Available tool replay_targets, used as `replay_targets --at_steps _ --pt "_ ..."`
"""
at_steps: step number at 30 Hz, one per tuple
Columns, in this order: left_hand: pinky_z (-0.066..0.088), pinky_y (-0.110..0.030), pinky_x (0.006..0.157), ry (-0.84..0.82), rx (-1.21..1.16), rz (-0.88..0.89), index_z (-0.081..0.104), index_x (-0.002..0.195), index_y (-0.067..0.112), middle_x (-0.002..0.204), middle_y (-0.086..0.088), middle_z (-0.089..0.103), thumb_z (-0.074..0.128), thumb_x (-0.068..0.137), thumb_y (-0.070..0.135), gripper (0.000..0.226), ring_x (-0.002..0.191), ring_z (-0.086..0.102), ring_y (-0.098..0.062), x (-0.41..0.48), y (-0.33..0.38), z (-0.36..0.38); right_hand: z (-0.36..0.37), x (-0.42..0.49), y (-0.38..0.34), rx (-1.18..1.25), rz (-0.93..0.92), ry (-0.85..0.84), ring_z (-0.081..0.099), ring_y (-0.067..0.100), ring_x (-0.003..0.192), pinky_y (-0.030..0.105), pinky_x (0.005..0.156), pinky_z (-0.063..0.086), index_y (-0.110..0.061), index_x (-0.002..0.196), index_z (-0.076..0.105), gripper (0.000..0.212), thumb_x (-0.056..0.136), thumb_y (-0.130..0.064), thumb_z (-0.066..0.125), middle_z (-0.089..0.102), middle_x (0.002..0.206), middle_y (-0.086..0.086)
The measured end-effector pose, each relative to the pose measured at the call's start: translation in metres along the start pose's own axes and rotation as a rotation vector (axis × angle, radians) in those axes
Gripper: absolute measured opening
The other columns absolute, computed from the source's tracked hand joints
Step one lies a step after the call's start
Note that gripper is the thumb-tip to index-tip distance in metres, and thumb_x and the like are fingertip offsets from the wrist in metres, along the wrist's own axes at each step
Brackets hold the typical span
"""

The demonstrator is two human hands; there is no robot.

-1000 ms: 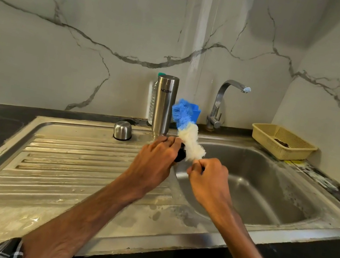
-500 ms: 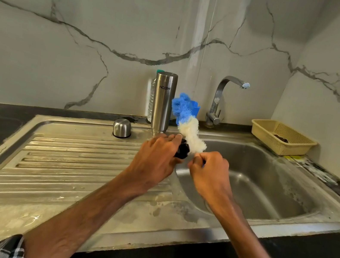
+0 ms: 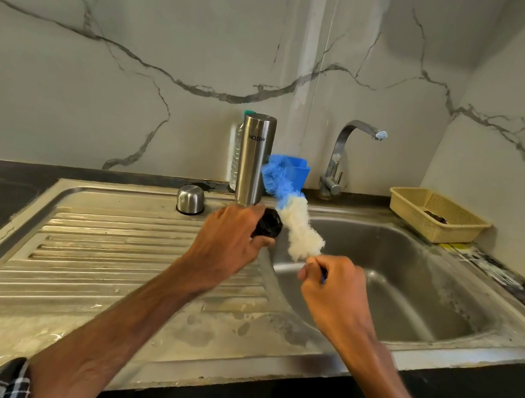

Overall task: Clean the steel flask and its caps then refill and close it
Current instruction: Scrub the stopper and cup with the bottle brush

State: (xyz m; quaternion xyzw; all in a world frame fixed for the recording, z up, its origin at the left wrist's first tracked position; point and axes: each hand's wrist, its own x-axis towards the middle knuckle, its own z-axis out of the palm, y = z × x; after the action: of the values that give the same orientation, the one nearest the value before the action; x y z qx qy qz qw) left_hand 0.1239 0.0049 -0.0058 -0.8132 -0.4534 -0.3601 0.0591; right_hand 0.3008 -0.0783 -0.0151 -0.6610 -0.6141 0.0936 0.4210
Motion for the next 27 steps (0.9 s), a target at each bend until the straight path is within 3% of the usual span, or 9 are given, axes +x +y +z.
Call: replay_targets --at_steps 5,8,10,14,15,18,24,27 --pt "0.055 -0.04 0.095 0.071 -0.213 -0.174 0.065 0.122 0.018 0.11 0.002 0.073 0.085 0.079 0.039 0.052 0.104 0.067 -0.016 0.005 -0.013 -0.005 -0.007 0.011 0.002 0.162 0.085 0.089 0.046 0.002 0.037 0.012 0.039 0.031 -0.009 0.072 0.074 0.031 0.095 -0.008 0.053 0.056 0.048 -0.011" --pt "0.059 -0.034 0.091 0.07 -0.393 -0.245 0.063 0.116 0.018 0.108 0.007 0.071 0.092 0.069 0.04 0.06 0.103 0.066 -0.006 0.001 -0.012 -0.004 -0.005 0.032 -0.002 0.457 0.158 0.054 0.039 0.006 0.043 0.02 0.04 0.03 -0.014 0.08 0.075 0.025 0.098 -0.022 0.059 0.053 0.051 -0.011" --pt "0.06 -0.026 0.086 0.077 -0.467 -0.239 0.062 0.115 0.016 0.104 0.009 0.072 0.094 0.068 0.037 0.06 0.098 0.068 0.0 0.0 -0.008 -0.004 -0.001 0.045 -0.009 0.669 0.203 -0.004 0.036 0.008 0.046 0.022 0.039 0.028 -0.009 0.085 0.074 0.033 0.093 -0.04 0.067 0.053 0.06 0.001" --pt "0.059 -0.018 0.083 0.101 -0.416 -0.134 0.066 0.122 0.016 0.104 0.01 0.072 0.09 0.074 0.037 0.058 0.094 0.069 0.001 0.0 0.002 -0.006 0.01 0.059 -0.023 0.713 0.207 -0.135 0.031 0.009 0.043 0.022 0.039 0.027 -0.001 0.09 0.074 0.068 0.072 -0.066 0.077 0.065 0.085 0.033" --pt "0.06 -0.022 0.083 0.09 -0.403 -0.101 0.068 0.122 0.017 0.103 0.009 0.074 0.087 0.077 0.039 0.054 0.092 0.07 -0.001 0.0 0.002 -0.005 0.013 0.06 -0.023 0.732 0.203 -0.204 0.029 0.009 0.043 0.022 0.039 0.026 0.004 0.095 0.071 0.074 0.072 -0.066 0.077 0.06 0.082 0.034" --pt "0.061 -0.033 0.08 0.043 -0.359 -0.044 0.072 0.117 0.024 0.094 0.011 0.077 0.079 0.081 0.047 0.043 0.084 0.071 -0.003 -0.001 0.001 -0.003 0.02 0.061 -0.019 0.807 0.233 -0.311 0.028 0.01 0.046 0.022 0.039 0.025 0.009 0.1 0.068 0.073 0.074 -0.058 0.079 0.047 0.07 0.014" --pt "0.057 -0.038 0.09 0.051 -0.273 -0.019 0.071 0.12 0.028 0.098 0.013 0.077 0.061 0.081 0.072 0.059 0.087 0.071 -0.005 0.0 0.002 0.005 0.02 0.054 -0.015 0.891 0.204 -0.241 0.028 0.012 0.042 0.022 0.037 0.025 -0.003 0.084 0.073 0.048 0.082 -0.05 0.076 0.044 0.057 0.007" --pt "0.058 -0.036 0.086 0.038 -0.262 -0.006 0.071 0.119 0.027 0.095 0.012 0.076 0.059 0.082 0.075 0.062 0.084 0.071 -0.006 0.001 0.005 0.006 0.018 0.052 -0.013 0.897 0.202 -0.226 0.028 0.012 0.043 0.022 0.037 0.025 -0.001 0.085 0.073 0.05 0.082 -0.051 0.076 0.044 0.056 0.007"
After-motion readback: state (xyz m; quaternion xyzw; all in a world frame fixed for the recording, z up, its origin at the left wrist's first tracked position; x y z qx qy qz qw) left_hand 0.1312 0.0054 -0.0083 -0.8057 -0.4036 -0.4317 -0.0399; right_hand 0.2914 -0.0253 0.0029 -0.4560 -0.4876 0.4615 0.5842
